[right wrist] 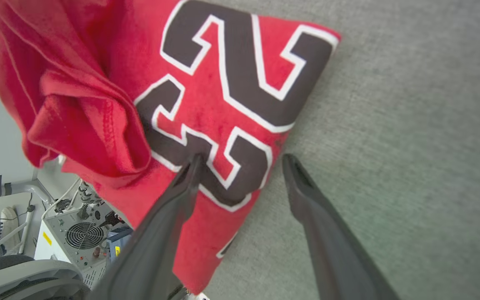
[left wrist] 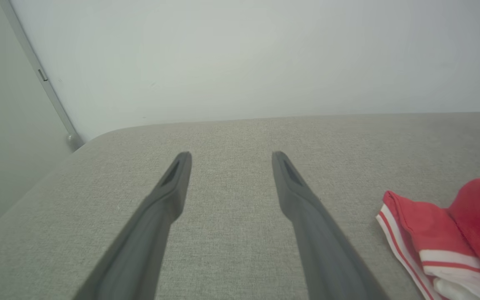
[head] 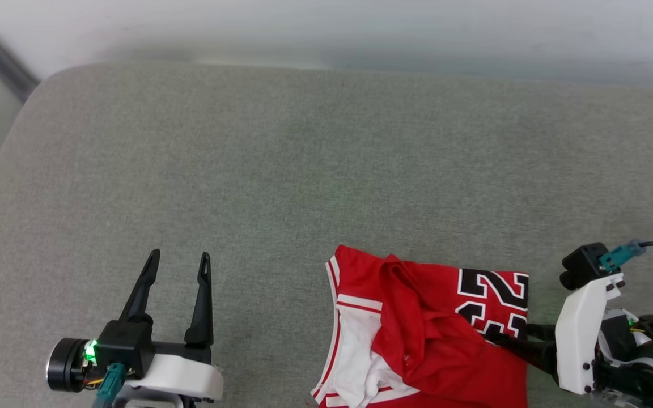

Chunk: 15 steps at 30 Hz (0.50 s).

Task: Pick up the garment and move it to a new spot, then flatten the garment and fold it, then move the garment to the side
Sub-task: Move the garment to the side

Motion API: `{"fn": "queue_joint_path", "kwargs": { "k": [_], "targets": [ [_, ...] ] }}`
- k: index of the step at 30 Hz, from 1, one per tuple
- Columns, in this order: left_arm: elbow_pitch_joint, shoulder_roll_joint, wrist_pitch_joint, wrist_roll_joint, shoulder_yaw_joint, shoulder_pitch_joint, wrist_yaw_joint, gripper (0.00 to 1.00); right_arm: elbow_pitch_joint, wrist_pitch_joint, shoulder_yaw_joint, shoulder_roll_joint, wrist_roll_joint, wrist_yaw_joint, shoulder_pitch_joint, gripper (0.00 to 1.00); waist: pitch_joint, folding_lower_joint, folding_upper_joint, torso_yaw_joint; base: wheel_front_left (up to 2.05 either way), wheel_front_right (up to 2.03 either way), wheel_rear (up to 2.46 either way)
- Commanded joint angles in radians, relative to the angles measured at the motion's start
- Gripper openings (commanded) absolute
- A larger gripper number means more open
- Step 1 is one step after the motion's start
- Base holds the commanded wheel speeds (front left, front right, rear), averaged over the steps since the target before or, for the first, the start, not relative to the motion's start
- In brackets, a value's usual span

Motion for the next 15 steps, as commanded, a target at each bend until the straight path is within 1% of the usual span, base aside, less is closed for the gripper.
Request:
{"fn": "queue_joint_path", "kwargs": {
  "k": [1,3,9,14,15],
  "targets": [
    [0.0,0.0,-0.002,-0.002,-0.003,-0.019,-0.004,1.0,0.011,-0.017,0.003,0.007,0.002,0.0,0.002,1.0,0.024,0.0,0.0,0.019,0.0,0.0,0.0],
    [0.002,-0.001,-0.002,-0.004,-0.003,-0.029,-0.007,1.0,0.029,-0.027,0.017,0.024,0.014,0.0,0.002,1.0,0.037,0.0,0.0,0.025,0.0,0.0,0.0],
    [0.005,-0.002,-0.002,-0.006,-0.006,-0.049,-0.011,1.0,0.079,-0.05,0.079,0.046,0.026,-0.001,0.002,1.0,0.063,0.0,0.0,0.039,0.0,0.0,0.0],
    [0.008,-0.002,-0.002,-0.01,-0.01,-0.059,-0.009,1.0,0.118,-0.057,0.157,0.035,0.01,-0.001,0.019,1.0,0.074,0.0,0.0,0.047,0.0,0.0,0.0],
    [0.009,-0.002,-0.002,-0.011,-0.011,-0.058,-0.008,1.0,0.124,-0.064,0.168,0.034,0.01,-0.001,0.018,0.75,0.074,0.0,0.0,0.047,0.0,0.0,0.0]
  ]
}}
